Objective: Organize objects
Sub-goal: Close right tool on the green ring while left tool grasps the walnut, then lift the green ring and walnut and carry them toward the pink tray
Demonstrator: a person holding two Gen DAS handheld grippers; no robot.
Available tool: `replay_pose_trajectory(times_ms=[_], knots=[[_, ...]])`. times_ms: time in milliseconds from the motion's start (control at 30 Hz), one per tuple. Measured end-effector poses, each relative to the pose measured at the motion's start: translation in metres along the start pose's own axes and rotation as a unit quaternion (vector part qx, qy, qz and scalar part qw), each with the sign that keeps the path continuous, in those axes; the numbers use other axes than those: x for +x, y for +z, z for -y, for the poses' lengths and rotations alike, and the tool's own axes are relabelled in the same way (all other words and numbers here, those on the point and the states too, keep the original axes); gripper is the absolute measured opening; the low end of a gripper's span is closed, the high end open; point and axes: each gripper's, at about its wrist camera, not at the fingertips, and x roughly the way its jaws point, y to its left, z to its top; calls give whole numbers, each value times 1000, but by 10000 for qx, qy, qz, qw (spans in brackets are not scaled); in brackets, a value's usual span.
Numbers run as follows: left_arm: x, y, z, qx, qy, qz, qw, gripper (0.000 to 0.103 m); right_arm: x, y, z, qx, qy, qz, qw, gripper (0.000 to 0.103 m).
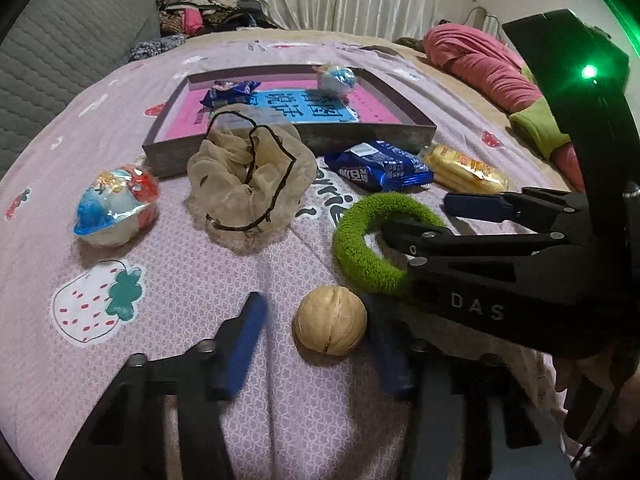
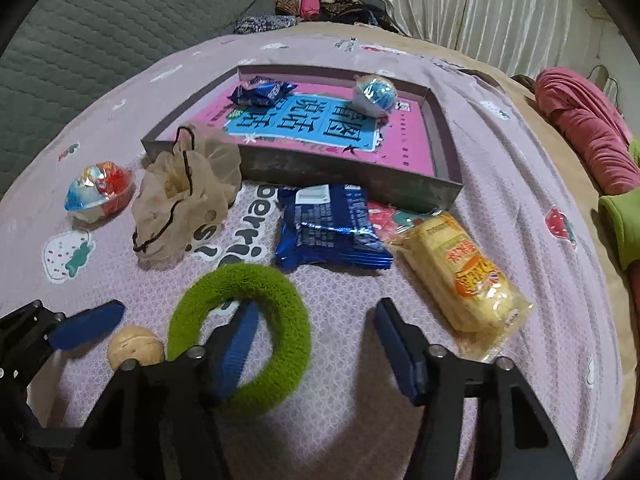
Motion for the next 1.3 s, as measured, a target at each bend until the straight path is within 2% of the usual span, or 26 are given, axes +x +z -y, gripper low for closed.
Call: replay_pose_trajectory(times_ms=[100, 167, 233, 333, 700, 1300], knots=[[1, 0, 0, 4, -51, 1, 10000, 49, 1, 0, -2, -41, 75, 6, 10000, 46], [1, 0, -1, -15, -114, 6, 9999, 43, 1, 0, -4, -71, 125, 11, 9999, 39], [1, 0, -3, -53, -171, 41, 9998, 34, 1, 0, -6, -86, 212, 14, 9997, 27], [2, 0, -4, -78, -205, 38, 9998, 34, 0, -2, -8, -102, 292, 47, 9995, 20], [0, -1, -1, 3, -162, 41, 9999, 34, -10, -8, 2, 26, 538, 177, 9984, 15], [-28, 5, -13, -122, 21, 337, 9994, 34, -43, -10, 10, 155, 461, 511, 9975, 15]])
